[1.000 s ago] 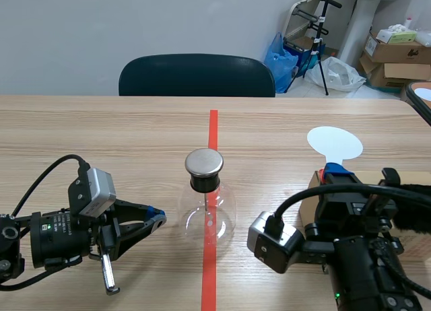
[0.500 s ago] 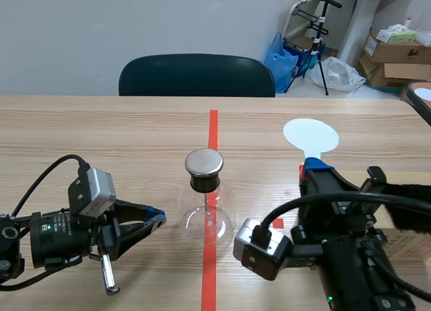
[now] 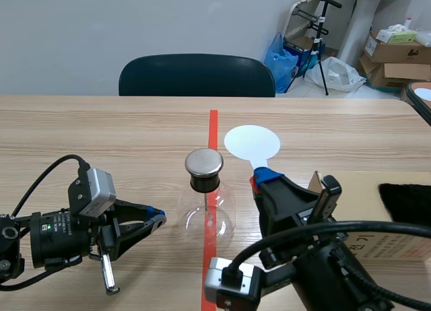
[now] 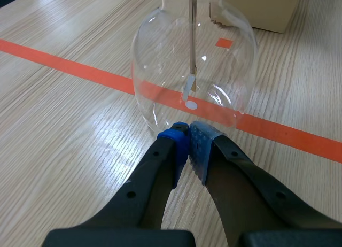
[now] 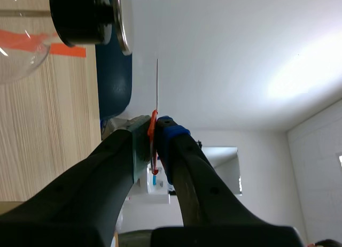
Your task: Do the electroscope experiment
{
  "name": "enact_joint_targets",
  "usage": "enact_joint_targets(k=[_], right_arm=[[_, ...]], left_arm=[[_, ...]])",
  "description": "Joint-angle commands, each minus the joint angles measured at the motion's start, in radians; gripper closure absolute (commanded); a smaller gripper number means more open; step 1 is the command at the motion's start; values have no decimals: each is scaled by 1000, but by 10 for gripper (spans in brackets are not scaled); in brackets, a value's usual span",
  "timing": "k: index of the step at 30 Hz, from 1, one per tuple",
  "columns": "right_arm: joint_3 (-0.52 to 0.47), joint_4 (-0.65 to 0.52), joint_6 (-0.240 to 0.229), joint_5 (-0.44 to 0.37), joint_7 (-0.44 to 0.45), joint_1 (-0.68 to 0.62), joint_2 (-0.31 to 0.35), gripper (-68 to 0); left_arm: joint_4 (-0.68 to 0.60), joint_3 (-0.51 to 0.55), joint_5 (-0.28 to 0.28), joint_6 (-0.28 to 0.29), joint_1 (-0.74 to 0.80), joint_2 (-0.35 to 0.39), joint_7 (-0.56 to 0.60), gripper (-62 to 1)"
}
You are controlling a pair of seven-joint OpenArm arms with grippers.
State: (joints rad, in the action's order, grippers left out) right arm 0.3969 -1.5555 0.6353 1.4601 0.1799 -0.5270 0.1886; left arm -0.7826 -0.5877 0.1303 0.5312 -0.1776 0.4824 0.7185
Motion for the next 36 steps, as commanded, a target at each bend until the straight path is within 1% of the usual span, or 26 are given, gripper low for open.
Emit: enact_joint_targets(k=[1, 14, 20, 25, 36], right_arm=[[1, -7, 14, 1, 16, 12, 5, -17], [1, -7, 14, 1, 180, 12, 5, -17], [1, -7, 14, 1, 233, 12, 5, -18], [1, -7, 14, 1, 253, 12, 5, -17], [1, -7, 14, 1, 253, 12, 5, -17]], left_arm=[[-21, 5, -13, 2, 0, -2, 17, -30], [-21, 5, -13, 2, 0, -2, 17, -30], [-21, 5, -13, 2, 0, -2, 17, -30], [-21, 5, -13, 2, 0, -2, 17, -30], [-21, 5, -13, 2, 0, -2, 17, -30]])
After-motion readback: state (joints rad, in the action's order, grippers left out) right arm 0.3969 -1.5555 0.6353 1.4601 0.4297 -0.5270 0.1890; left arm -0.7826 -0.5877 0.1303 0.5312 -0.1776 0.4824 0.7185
